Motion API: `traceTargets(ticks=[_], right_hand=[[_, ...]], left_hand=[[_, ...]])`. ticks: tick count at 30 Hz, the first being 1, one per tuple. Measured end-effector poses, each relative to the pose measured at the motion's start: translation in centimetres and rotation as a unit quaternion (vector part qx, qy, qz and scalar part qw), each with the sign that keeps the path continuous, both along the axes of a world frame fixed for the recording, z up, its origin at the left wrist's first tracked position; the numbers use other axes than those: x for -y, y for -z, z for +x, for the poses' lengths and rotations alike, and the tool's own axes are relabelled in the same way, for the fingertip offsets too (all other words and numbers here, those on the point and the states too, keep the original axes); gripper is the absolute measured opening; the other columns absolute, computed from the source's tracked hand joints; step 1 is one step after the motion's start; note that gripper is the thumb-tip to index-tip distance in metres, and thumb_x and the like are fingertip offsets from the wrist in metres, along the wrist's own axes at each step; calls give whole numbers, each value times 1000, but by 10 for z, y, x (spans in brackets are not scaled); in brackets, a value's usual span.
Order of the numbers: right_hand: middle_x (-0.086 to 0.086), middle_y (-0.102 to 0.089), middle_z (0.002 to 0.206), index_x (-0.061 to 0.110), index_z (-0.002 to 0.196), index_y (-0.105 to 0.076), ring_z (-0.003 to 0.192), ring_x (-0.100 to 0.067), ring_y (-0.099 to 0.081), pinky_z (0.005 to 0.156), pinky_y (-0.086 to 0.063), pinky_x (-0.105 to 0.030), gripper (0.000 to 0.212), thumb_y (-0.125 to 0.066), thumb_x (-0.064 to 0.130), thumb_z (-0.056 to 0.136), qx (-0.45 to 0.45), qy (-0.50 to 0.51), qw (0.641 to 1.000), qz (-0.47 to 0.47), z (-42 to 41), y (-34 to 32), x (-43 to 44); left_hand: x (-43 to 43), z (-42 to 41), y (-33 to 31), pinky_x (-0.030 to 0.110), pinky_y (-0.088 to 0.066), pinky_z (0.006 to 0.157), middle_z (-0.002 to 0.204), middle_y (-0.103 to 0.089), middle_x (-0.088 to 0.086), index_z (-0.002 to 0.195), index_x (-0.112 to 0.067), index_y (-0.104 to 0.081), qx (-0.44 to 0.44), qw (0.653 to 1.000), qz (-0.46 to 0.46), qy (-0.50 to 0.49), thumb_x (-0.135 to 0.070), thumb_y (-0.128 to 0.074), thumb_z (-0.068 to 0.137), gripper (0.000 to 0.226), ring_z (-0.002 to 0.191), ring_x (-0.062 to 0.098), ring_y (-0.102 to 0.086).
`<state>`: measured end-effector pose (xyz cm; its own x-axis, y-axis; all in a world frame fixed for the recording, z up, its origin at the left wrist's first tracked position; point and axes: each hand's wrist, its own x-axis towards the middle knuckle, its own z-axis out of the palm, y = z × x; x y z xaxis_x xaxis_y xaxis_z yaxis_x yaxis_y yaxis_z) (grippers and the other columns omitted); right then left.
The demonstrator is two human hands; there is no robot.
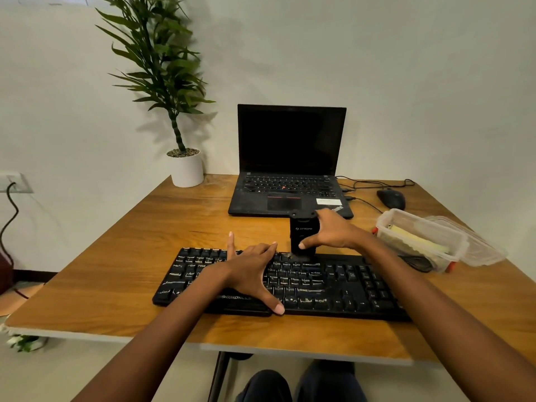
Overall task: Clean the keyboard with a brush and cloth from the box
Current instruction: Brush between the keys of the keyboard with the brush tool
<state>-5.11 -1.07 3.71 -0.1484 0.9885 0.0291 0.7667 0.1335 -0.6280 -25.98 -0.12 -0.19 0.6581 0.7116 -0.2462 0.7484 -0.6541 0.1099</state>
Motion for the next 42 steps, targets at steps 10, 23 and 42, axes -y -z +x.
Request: traceTargets(ticks=[10,23,42], right_hand=[[-2,-61,100,10,109,-54,92,-15,-57,72,-47,-17,46,-78,11,70,3,-18,1000,-14,-5,-8,-2],[-3,-62,103,10,109,-56,97,-18,-58,73,-47,-19,47,-80,13,69,-14,-1,1000,19,-12,4,-10],[-3,-63,97,10,106,-56,91,-17,-61,71,-54,-24,43,-79,12,69,-61,4,998,16,-15,8,-12]], left_hand=[[-3,-1,5,67,32,92,160,2,-1,149,-17,15,2,1000,7,2,-74,-64,64,129,146,20,4],[-3,-2,4,67,30,94,159,2,0,149,-17,16,3,1000,-7,-5,-74,-64,64,130,146,19,9],[-1,-2,3,67,31,95,159,4,1,149,-15,16,5,1000,-13,-2,-71,-66,66,129,146,19,10]])
